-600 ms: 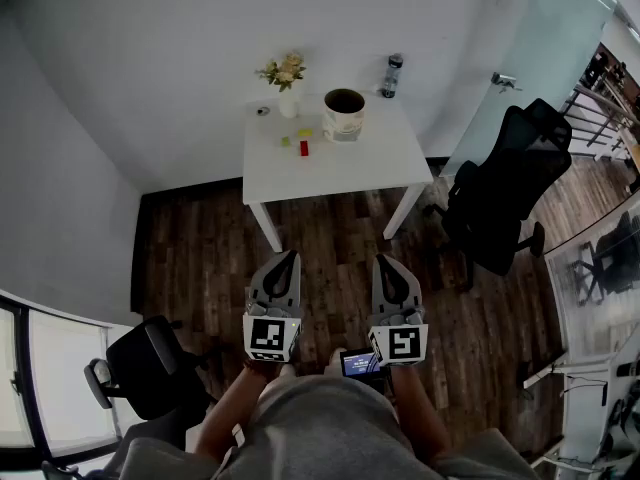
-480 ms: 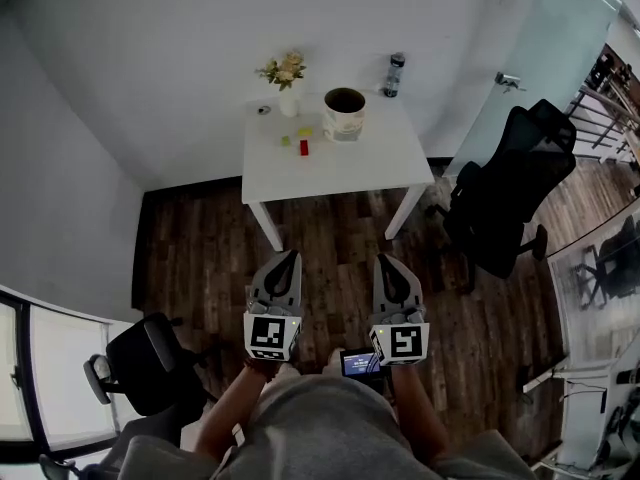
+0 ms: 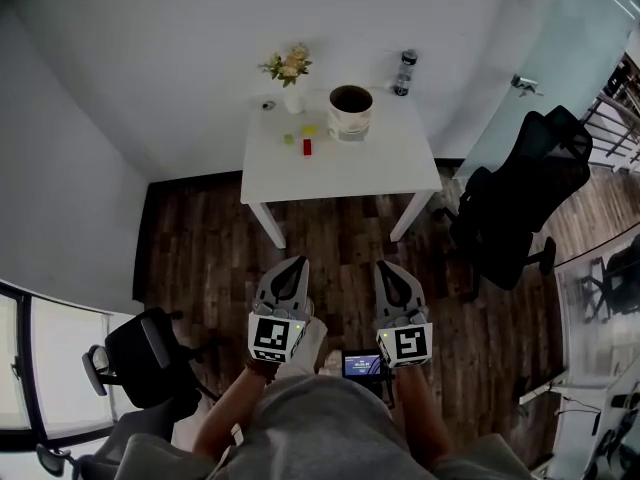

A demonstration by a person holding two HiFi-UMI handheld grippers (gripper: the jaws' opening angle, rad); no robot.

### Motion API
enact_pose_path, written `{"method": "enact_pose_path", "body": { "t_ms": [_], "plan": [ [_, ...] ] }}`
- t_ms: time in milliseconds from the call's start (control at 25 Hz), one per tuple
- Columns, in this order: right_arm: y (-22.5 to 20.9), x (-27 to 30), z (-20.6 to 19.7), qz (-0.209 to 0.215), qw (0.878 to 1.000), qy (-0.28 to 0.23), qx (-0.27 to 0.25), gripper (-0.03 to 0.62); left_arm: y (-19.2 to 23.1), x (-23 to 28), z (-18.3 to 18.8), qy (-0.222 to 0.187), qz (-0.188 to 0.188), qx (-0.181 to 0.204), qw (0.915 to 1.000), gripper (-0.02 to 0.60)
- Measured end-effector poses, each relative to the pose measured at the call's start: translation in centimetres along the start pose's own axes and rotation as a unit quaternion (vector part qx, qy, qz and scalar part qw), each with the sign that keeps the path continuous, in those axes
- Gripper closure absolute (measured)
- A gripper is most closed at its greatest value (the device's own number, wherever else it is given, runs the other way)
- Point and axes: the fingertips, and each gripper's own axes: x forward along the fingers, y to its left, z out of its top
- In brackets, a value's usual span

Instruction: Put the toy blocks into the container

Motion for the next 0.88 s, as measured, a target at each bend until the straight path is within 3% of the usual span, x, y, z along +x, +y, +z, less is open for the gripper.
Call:
{"method": "enact_pose_path", "body": {
  "t_ms": [360,560,880],
  "plan": [
    [-2.3,7.8,-2.1,0.018,0.999,0.037,-0.015,0.591,3.7,9.9,-2.4,0.002,-0.031,-0.041,0.9987,0.575],
    [-4.4,13.4,-2.9,0.033,0.997,0.065,-0.036,0.591,6.0,15.8,-1.4,-0.010,-0.061,-0.051,0.9968,0.575],
    [-6.9,22.2,-4.5,0.018,0.994,0.101,-0.035,0.591,12.0,21.6,-2.1,-0.006,-0.088,-0.070,0.9936,0.575]
  ]
}}
